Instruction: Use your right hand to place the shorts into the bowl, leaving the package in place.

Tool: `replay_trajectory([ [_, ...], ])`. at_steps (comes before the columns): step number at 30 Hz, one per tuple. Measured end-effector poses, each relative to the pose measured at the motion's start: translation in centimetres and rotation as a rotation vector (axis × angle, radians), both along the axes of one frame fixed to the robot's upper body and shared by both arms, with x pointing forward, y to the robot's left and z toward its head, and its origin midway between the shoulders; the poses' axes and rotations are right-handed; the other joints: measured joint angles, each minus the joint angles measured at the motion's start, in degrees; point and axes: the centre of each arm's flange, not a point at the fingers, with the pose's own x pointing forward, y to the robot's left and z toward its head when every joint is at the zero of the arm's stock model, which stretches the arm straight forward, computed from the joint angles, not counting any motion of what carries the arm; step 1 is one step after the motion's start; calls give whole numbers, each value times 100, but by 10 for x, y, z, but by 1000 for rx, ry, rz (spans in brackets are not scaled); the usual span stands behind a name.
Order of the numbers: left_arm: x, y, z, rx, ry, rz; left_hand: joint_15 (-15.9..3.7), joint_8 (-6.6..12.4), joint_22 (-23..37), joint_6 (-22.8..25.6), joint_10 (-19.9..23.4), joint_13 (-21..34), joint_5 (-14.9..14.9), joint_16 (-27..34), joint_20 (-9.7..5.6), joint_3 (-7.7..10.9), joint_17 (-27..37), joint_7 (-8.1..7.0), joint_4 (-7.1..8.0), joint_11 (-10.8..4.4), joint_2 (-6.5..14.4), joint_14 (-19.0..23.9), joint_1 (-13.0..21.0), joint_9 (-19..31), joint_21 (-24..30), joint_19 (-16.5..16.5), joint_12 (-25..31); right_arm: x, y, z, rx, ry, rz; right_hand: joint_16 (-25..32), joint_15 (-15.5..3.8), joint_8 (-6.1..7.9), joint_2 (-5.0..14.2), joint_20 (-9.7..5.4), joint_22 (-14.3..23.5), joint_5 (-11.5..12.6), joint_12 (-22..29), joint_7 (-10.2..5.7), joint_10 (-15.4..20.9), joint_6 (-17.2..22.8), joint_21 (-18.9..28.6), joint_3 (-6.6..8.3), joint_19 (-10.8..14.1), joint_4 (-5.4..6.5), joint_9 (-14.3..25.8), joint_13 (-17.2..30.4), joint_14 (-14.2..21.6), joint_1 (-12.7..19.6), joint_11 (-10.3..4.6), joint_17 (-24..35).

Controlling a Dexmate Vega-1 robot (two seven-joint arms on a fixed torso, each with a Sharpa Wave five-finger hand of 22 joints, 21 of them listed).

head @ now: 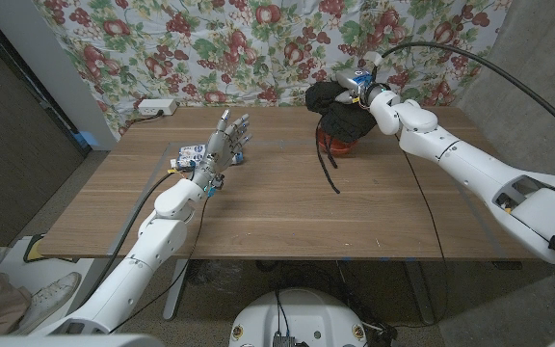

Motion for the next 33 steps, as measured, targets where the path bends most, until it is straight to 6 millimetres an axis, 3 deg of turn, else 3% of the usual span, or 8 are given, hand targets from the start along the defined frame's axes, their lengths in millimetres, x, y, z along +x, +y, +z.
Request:
replay_trajectory([
  [33,-2,1,-3,-1,9,0,0,0,0,0,0,0,0,0,0,-32,0,0,0,0,0,0,0,0,0,0,0,30,-2,-21,3,51,-44,-44,21,-12,19,0,-108,-78,-87,1,14,60,150,0,-61,0,16,82,22,-24,-14,112],
])
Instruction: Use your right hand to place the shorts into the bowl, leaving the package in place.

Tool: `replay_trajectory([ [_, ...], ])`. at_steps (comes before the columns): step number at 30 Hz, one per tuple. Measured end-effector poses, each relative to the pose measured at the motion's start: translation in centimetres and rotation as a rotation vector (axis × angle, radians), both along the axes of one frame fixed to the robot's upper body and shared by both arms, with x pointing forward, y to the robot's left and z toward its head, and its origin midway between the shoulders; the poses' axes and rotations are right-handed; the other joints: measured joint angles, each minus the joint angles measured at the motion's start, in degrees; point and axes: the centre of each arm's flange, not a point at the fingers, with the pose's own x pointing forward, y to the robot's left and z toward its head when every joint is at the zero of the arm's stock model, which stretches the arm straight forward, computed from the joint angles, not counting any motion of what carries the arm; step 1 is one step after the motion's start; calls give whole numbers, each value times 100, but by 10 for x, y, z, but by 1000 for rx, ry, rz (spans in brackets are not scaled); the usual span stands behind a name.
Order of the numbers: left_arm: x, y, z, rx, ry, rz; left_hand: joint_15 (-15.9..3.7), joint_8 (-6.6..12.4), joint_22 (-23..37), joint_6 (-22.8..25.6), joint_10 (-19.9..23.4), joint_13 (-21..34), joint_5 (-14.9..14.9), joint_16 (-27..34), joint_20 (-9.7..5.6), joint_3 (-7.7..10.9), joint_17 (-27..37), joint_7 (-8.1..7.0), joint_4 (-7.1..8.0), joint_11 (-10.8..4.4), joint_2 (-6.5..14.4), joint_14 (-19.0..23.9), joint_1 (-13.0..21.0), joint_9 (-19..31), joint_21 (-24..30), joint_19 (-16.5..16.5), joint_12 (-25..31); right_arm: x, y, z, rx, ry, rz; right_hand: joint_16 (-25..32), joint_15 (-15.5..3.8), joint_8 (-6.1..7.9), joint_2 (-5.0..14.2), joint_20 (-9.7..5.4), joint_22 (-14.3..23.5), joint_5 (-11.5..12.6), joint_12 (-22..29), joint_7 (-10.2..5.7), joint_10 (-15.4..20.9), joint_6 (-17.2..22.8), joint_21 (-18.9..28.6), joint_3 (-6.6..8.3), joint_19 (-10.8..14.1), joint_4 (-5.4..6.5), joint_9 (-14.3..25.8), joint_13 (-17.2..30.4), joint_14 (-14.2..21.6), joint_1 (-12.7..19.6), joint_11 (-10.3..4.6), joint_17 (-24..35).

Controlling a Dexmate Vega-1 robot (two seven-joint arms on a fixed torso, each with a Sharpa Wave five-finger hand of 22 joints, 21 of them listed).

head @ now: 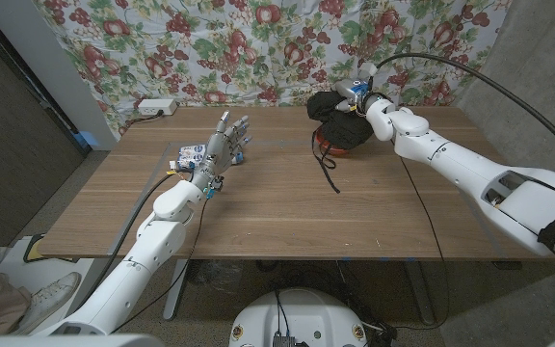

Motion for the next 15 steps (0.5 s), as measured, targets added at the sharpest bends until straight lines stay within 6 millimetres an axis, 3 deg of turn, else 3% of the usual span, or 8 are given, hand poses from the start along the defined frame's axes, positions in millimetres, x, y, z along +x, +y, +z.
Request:
replay_trajectory([
  [15,0,0,0,-1,1,0,0,0,0,0,11,0,41,0,0,-15,0,0,-16,-12,0,0,0,0,0,0,0,12,3,-7,5,29,-3,-38,0,0,-1,10,-57,-17,-23,0,3,-1,61,0,-51,0,4,35,0,0,-5,48],
])
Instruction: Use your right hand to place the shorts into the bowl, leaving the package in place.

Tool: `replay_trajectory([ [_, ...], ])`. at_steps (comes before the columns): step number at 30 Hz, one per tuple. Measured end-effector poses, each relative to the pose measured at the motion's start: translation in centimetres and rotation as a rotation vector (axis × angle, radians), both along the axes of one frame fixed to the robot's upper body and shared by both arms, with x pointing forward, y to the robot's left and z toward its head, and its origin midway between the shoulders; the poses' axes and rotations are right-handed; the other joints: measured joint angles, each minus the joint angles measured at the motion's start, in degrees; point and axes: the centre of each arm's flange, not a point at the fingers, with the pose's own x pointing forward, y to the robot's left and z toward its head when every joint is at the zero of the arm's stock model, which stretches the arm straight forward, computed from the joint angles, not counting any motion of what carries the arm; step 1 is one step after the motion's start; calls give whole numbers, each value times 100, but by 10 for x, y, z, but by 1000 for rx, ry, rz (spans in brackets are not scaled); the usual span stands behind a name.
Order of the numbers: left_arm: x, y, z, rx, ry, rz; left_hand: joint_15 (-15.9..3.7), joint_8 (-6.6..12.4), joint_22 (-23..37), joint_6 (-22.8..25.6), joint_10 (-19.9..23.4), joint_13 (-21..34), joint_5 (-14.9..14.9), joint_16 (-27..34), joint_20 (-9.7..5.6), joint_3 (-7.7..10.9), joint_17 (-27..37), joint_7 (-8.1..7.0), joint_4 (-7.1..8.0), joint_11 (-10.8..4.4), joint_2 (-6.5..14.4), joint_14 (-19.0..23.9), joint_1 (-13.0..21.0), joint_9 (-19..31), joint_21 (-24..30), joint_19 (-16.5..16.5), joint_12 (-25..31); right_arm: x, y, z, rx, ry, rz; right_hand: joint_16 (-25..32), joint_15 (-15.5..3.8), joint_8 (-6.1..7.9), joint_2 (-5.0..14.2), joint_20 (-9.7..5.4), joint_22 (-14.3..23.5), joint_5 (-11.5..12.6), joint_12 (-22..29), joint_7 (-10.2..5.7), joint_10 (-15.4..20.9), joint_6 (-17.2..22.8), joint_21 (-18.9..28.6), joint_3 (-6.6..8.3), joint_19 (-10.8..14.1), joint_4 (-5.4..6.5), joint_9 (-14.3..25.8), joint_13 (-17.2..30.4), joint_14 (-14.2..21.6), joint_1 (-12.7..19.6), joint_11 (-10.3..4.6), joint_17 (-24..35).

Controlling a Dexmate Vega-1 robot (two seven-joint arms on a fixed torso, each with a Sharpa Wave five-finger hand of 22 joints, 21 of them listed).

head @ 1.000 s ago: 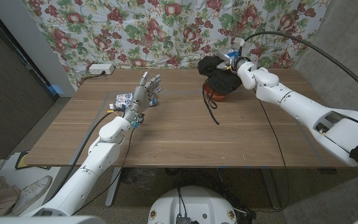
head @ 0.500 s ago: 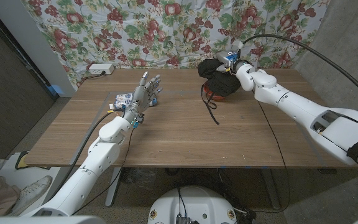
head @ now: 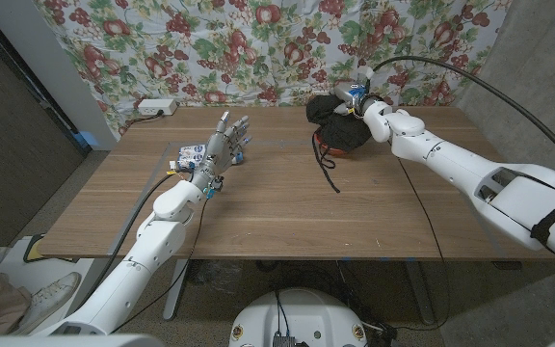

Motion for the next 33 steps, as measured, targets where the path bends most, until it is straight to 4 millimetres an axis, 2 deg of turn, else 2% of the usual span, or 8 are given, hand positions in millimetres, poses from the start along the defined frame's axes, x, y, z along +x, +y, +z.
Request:
replay_trajectory([
  [18,0,2,-1,-2,6,6,0,0,0,0,61,0,0,0,0,-16,0,0,16,-1,0,0,0,0,0,0,0,12,1,-10,12,29,0,-27,0,-22,-1,11,-50,-61,-30,0,1,-1,88,0,-51,0,0,42,0,0,-1,59],
  [22,0,2,-1,-3,7,6,0,17,0,186,62,0,0,0,0,-16,0,77,16,1,0,0,0,0,0,0,0,14,1,-12,17,34,1,-49,0,-22,-25,11,-50,-65,-43,0,1,-1,88,2,-51,0,-1,45,0,-24,-2,60],
  [23,0,2,-1,-3,7,6,0,41,0,227,62,0,0,0,0,-16,0,101,16,1,0,0,0,10,0,0,0,13,1,-12,18,34,2,-50,0,-22,-77,11,-50,-77,-44,0,1,-1,88,418,-51,-50,-1,45,0,-76,-2,65],
  [24,0,2,-1,-3,7,6,0,48,0,249,62,0,0,0,0,-16,0,123,16,1,0,0,0,17,0,0,0,15,1,-14,18,38,0,-61,0,-22,-78,11,-50,-88,-44,0,1,-1,88,496,-51,-53,-1,45,0,-77,-2,75],
  [33,0,3,-1,-3,8,7,0,48,0,280,62,0,0,0,0,-40,0,95,-9,1,2,0,2,25,0,0,0,18,1,-19,27,49,-2,-63,-1,-22,-76,10,-81,-115,-60,0,1,-1,132,498,-93,-52,-3,44,0,-77,-2,84],
])
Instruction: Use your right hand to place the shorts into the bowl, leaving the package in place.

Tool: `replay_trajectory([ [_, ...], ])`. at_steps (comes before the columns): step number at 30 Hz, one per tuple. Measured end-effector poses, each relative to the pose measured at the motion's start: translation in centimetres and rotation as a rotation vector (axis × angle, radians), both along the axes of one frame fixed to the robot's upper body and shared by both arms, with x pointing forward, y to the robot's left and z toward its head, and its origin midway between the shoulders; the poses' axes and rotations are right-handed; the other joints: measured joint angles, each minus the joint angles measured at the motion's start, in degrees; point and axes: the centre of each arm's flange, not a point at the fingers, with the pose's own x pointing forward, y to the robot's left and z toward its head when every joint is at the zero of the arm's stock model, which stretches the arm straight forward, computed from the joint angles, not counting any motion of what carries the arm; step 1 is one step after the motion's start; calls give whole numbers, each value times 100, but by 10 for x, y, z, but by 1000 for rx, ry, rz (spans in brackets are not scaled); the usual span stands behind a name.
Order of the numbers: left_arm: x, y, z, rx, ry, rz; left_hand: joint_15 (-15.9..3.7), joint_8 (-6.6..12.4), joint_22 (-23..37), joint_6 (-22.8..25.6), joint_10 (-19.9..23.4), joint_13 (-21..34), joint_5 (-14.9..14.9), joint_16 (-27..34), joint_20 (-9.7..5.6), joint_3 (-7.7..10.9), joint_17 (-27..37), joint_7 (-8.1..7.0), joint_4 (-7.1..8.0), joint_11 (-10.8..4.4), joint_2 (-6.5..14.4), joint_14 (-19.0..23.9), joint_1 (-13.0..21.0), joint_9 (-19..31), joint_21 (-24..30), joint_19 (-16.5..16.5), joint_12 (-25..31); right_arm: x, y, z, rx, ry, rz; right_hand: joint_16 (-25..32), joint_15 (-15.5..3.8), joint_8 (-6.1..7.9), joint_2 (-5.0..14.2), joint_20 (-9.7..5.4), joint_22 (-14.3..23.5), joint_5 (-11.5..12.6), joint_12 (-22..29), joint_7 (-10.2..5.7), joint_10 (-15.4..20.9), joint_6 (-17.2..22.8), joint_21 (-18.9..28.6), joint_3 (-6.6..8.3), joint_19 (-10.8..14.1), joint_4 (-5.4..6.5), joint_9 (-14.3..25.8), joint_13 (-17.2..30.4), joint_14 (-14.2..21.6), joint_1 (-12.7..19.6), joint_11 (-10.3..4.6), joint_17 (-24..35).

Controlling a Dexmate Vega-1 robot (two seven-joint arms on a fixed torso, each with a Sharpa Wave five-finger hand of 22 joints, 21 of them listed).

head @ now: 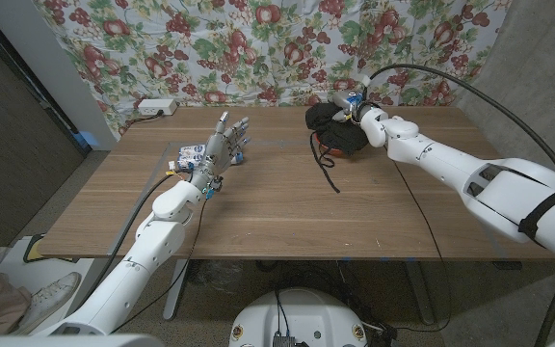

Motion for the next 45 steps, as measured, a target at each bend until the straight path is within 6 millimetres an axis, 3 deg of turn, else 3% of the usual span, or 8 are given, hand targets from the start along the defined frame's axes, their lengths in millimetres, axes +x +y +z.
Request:
replay_trajectory([
  [15,2,2,-4,-7,7,2,0,0,0,19,-1,0,0,0,0,-24,0,-23,25,0,28,0,28,0,0,0,0,2,0,-4,12,0,-3,-417,-51,-107,61,20,-101,52,-168,-32,52,-8,0,5,-244,3,-41,-297,-34,-138,51,-324],
  [19,2,2,-5,-10,7,1,0,0,0,28,28,0,0,0,0,-24,0,-32,24,19,28,0,28,-1,0,0,28,3,0,-5,11,1,-4,-566,-208,-194,47,28,-127,56,-272,-65,102,-99,0,7,-334,3,-86,-417,59,-257,29,-439],
  [20,2,2,-5,-10,8,1,0,0,0,28,72,0,0,0,0,-24,0,-32,24,9,27,0,27,-1,0,0,38,3,0,-5,11,1,-4,-580,-217,-194,47,40,-128,56,-294,-58,103,-106,0,61,-347,-16,-93,-434,50,-288,30,-459],
  [21,3,2,-5,-11,8,1,0,0,0,28,93,8,0,0,0,-24,0,-32,24,-12,27,0,27,-1,0,0,38,3,0,-5,11,0,-4,-582,-218,-216,21,42,-128,57,-295,-40,103,-124,0,278,-348,4,-95,-463,50,-314,30,-474],
  [27,4,2,-7,-13,12,1,0,0,0,27,102,13,0,0,0,-23,0,-32,24,-21,46,0,46,-1,0,0,38,3,0,-6,10,-1,-5,-799,-279,-327,-64,48,-128,149,-474,-30,126,-195,-29,447,-478,68,-169,-676,50,-626,-46,-615],
  [31,5,2,-6,-14,11,0,0,0,0,27,156,13,0,0,0,-23,0,-32,24,-29,52,0,52,-1,0,0,38,3,0,-5,10,-3,-6,-922,-323,-428,-163,51,-151,217,-594,-8,301,-217,-50,337,-523,199,-225,-858,70,-892,-220,-712],
  [34,6,2,-6,-16,11,-1,0,0,0,27,165,13,0,0,0,-23,0,-32,24,-20,52,0,52,-1,0,0,38,2,0,-4,9,-4,-4,-1046,-318,-499,-271,82,-154,307,-677,-13,341,-272,-71,285,-572,288,-277,-995,46,-1089,-260,-804],
  [45,7,1,-4,-13,7,-8,0,-1,0,27,164,13,0,0,0,-23,0,-32,24,-20,51,0,51,-2,0,0,38,0,-1,-4,2,13,-4,-1380,-240,-767,-540,63,-180,661,-898,46,131,-474,-229,86,-697,490,-418,-1267,-179,-1704,-134,-1010],
])
